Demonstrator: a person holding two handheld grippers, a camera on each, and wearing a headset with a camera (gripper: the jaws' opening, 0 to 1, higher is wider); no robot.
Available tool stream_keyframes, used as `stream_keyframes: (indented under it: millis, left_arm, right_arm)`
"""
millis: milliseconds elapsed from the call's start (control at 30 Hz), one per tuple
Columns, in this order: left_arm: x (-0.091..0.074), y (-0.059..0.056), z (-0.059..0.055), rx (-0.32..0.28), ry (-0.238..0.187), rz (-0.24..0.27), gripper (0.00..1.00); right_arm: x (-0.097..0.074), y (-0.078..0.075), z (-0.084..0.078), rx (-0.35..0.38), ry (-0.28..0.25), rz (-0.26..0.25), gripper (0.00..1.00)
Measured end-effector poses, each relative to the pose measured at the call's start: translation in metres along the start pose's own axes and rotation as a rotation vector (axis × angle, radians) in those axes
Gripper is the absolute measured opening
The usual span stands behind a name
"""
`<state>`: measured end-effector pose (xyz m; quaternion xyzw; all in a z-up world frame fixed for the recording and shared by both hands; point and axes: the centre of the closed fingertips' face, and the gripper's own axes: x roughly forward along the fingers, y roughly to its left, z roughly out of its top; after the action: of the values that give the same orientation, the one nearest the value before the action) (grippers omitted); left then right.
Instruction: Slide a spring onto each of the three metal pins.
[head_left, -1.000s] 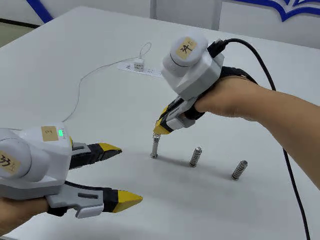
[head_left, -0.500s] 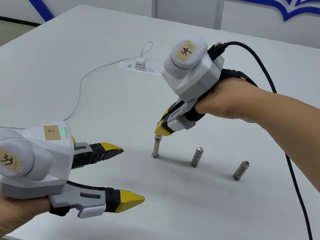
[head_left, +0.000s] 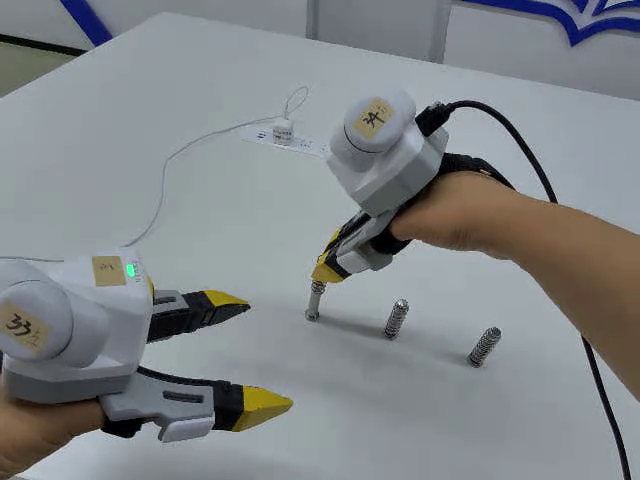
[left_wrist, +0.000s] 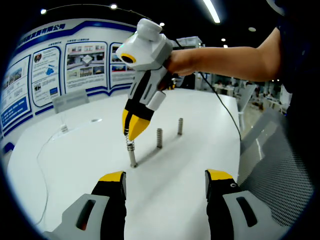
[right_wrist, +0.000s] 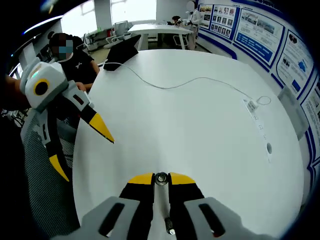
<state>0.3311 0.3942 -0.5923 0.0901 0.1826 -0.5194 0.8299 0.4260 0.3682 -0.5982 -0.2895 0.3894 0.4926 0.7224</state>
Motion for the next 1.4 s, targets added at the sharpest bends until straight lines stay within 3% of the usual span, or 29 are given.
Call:
stream_keyframes:
  millis: [633, 1400]
  left_arm:
    - [0.0, 0.001, -0.002, -0.006, 0.002, 0.004, 0.65]
    - [0.001, 0.001, -0.001, -0.008, 0.0, 0.002, 0.65]
  right_arm:
    - [0.02, 0.003, -0.011, 0.047, 0.012, 0.02, 0.12]
    - [0.04, 0.01, -0.023, 0.032, 0.055, 0.016, 0.12]
